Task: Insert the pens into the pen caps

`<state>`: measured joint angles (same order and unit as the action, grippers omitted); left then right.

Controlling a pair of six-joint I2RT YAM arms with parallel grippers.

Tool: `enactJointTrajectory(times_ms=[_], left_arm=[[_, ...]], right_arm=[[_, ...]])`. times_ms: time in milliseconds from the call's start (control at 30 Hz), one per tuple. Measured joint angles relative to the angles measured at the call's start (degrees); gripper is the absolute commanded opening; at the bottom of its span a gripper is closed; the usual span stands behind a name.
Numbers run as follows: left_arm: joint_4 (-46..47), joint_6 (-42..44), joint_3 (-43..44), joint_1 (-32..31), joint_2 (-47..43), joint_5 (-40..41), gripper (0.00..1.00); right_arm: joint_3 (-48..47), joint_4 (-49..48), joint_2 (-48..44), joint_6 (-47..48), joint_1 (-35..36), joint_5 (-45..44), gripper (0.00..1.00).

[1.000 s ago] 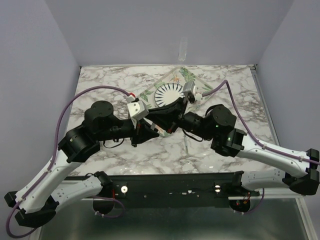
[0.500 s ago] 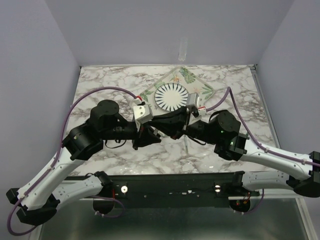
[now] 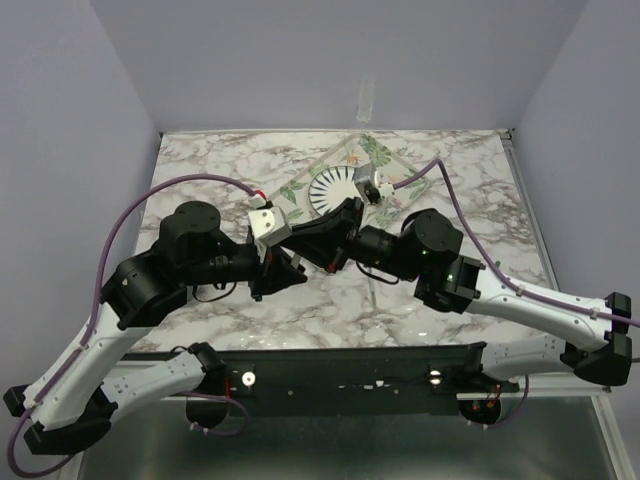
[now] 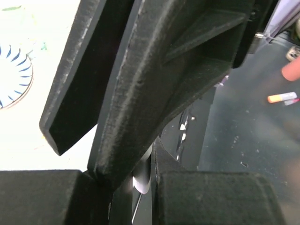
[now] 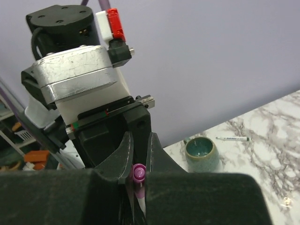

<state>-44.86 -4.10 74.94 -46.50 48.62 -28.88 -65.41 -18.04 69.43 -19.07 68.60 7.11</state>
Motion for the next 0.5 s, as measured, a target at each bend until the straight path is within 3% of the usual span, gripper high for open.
enactJointTrajectory(times_ms=[333,500], left_arm=[[-4.7,-0.1,2.3,0.0,0.9,1.5,0.0],[-2.4,0.1,0.5,-0.1,1.1,1.5,0.0]], right_arm=[[-2.1,4.1,0.9,-4.0,2.0,-5.1,0.01],[-2.9,7.5,-0.6,-6.8,2.7,-12.2,0.34]])
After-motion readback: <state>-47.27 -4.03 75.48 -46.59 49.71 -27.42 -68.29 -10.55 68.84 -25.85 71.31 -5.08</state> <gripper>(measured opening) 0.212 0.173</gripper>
